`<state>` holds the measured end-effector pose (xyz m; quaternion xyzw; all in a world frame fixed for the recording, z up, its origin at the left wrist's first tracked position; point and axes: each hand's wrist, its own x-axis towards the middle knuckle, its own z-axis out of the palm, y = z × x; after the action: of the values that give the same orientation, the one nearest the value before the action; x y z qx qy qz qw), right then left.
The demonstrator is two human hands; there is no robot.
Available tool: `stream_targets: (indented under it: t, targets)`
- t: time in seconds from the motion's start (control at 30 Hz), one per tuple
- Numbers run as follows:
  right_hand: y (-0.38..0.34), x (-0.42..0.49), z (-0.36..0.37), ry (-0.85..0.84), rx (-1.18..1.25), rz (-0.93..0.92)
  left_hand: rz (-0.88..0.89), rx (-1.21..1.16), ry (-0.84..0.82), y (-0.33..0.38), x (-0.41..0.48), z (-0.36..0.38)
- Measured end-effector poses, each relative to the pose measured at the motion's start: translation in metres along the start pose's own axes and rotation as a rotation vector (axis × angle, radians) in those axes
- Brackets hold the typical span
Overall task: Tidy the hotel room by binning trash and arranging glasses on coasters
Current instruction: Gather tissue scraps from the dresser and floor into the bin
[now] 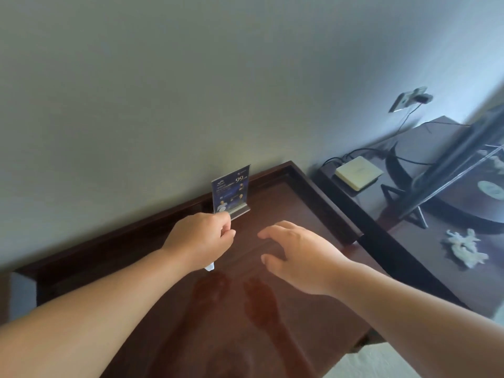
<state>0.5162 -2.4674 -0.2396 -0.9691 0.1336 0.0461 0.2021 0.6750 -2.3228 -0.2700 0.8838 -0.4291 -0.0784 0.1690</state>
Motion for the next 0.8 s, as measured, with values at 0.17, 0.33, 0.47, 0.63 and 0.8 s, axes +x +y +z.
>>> stream_targets:
  t: [0.17,0.33,0.47,0.63,0.8]
  targets:
    - [0.016,-0.019,-0.014,0.033,-0.002,0.035,0.098,-0.076,0.022,0.033,-0.003,-0.001]
    - [0.050,-0.026,-0.021,0.032,-0.005,0.057,0.197,-0.165,0.043,0.065,-0.001,0.004]
    - [0.080,-0.030,-0.025,0.001,0.006,0.030,0.198,-0.158,0.036,0.095,0.005,0.016]
    - [0.120,-0.032,-0.028,-0.051,0.012,-0.028,0.150,-0.123,0.003,0.132,0.011,0.033]
    - [0.147,-0.025,-0.021,-0.084,-0.008,-0.069,0.092,-0.092,0.003,0.150,0.007,0.047]
